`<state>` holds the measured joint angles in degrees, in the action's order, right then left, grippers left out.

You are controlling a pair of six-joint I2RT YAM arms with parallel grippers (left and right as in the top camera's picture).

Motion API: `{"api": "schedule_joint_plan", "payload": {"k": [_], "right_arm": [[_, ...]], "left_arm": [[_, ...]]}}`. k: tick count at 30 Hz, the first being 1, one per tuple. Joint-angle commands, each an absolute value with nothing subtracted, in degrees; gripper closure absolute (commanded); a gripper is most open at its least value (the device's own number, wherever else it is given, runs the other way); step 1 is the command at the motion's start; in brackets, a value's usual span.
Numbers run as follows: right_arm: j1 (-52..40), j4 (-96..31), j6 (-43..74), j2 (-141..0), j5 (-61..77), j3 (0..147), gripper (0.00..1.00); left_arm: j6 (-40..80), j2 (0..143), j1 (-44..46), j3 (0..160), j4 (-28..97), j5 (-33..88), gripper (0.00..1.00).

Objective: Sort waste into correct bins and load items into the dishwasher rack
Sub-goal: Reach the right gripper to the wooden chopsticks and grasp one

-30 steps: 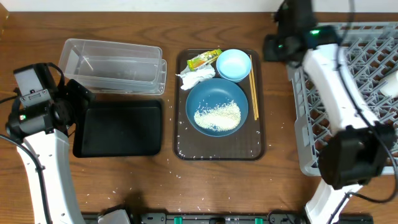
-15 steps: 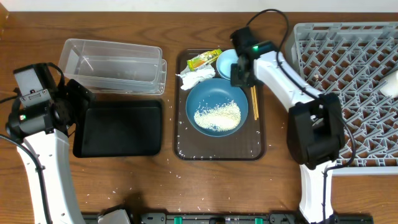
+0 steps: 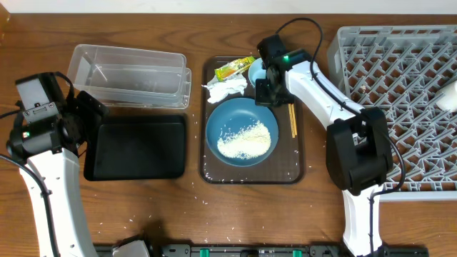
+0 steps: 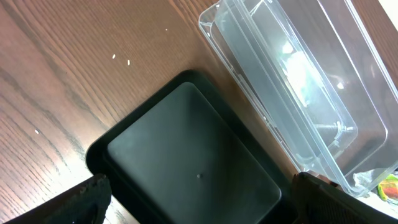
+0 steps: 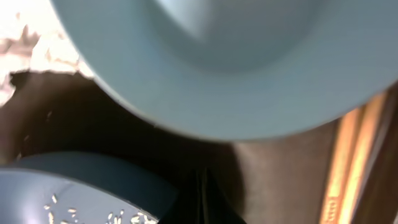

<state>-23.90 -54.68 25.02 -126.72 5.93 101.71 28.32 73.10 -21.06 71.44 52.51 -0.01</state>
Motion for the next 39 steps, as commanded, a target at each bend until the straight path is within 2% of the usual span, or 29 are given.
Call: {"api": "schedule_joint_plan", "payload": {"k": [1,12,16,21,39], "right_arm": [[-24.3,-55.3,23.3,-127.0,9.2,101.5,0.99],[-19.4,-57.1,21.3,-123.4,0.7,102.8,0.99],[-15.8,-55.7,21.3,-121.9,-2.8,102.8,0.89],[-12.3,-52.2,21.4,-122.1,-1.0,102.4,0.97],[-12.4,-37.8,25.9,-127.5,-1.0,102.3,0.99]], "left_arm": [[28.4,73.3,-21.3,72.7,52.7,-0.5,0.05],[28.4,73.3,-21.3,72.7,52.7,-0.5,0.05],[28.4,73.3,-21.3,72.7,52.7,-0.5,0.05],[28.4,73.3,-21.3,72.7,52.7,-0.5,0.05],[28.4,73.3,-21.3,72.7,52.7,-0.5,0.05]]}}
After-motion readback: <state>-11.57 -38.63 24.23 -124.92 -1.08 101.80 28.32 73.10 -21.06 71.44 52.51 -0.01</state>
